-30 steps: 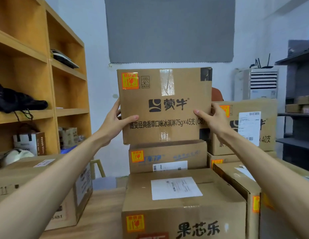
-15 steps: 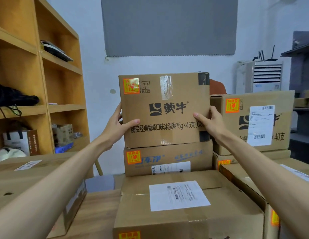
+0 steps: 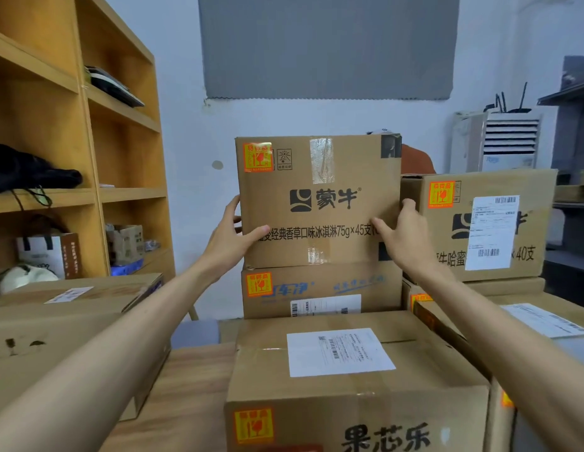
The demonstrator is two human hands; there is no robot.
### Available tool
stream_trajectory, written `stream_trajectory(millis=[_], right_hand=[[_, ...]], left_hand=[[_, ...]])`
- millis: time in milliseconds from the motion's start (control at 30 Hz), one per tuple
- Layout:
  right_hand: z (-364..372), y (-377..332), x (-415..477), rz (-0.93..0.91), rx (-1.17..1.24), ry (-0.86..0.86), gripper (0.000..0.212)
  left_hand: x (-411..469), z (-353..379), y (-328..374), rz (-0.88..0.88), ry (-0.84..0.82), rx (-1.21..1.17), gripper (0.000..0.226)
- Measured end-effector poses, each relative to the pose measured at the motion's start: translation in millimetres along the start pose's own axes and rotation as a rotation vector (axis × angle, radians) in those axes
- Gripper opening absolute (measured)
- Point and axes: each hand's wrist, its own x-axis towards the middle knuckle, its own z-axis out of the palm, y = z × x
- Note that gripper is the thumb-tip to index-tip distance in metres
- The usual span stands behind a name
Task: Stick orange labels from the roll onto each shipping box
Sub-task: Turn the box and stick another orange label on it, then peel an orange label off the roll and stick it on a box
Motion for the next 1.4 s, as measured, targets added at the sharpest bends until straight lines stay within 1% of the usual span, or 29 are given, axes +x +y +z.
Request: stream_trajectory(millis=[33, 100, 167, 267, 400, 500, 633, 767, 867, 967, 1133, 1233, 1400], right_hand=[[-3.9, -3.1, -5.1, -0.047, -0.119, 0.054, 0.047], [-11.9, -11.0, -17.6, -0.131, -0.327, 0.136, 0.039], [-14.4, -22.3, -32.6, -0.224, -0.379, 0.129, 0.033], [-2.2, -52.2, -58.4, -0.338, -0.278, 0.013, 0.034], [35.5, -110.7, -101.2, -0.435, -0.140, -0.206, 0.039], [65.1, -154.5, -140.5, -0.473, -0.086, -0.329, 0.041], [101.3, -205.4, -186.3, -0.503, -0.079, -0.440, 0.053], [134.3, -244.2, -215.6, -0.487, -0.068, -0.582, 0.052], [158.6, -266.6, -232.5, -0.471, -0.075, -0.668, 0.053], [186.2, -281.4, -240.9, -0.446, -0.093, -0.700, 0.057], [226.0, -293.9, -246.7, -0.354, -0.061, -0.712, 0.067], [247.1, -293.9, -245.0, -0.323, -0.053, -0.716, 0.070], [267.4, -286.0, -245.7, -0.277, -0.012, -0.767, 0.074]], left_hand=[[-3.1, -4.3, -0.5, -0.012, 0.006, 0.039, 0.088], [-13.5, -16.6, -1.1, -0.019, 0.028, 0.149, 0.079], [-28.5, -35.2, -3.6, 0.000, 0.040, 0.270, 0.067], [-59.2, -78.5, -8.5, -0.012, 0.036, 0.413, 0.058], [-110.5, -149.1, -21.4, -0.070, 0.031, 0.574, 0.054], [-147.0, -198.3, -32.9, -0.117, 0.028, 0.713, 0.053], [-183.6, -259.2, -50.4, -0.178, 0.019, 0.854, 0.051], [-207.0, -303.7, -64.8, -0.280, 0.025, 0.977, 0.057], [-215.3, -328.1, -82.0, -0.303, 0.013, 0.958, 0.058], [-214.8, -347.3, -101.6, -0.356, 0.016, 0.923, 0.065], [-200.4, -379.2, -148.3, -0.522, 0.136, 0.874, 0.084], [-189.2, -389.5, -167.6, -0.534, 0.177, 0.763, 0.089], [-183.5, -392.0, -192.4, -0.505, 0.125, 0.551, 0.084]])
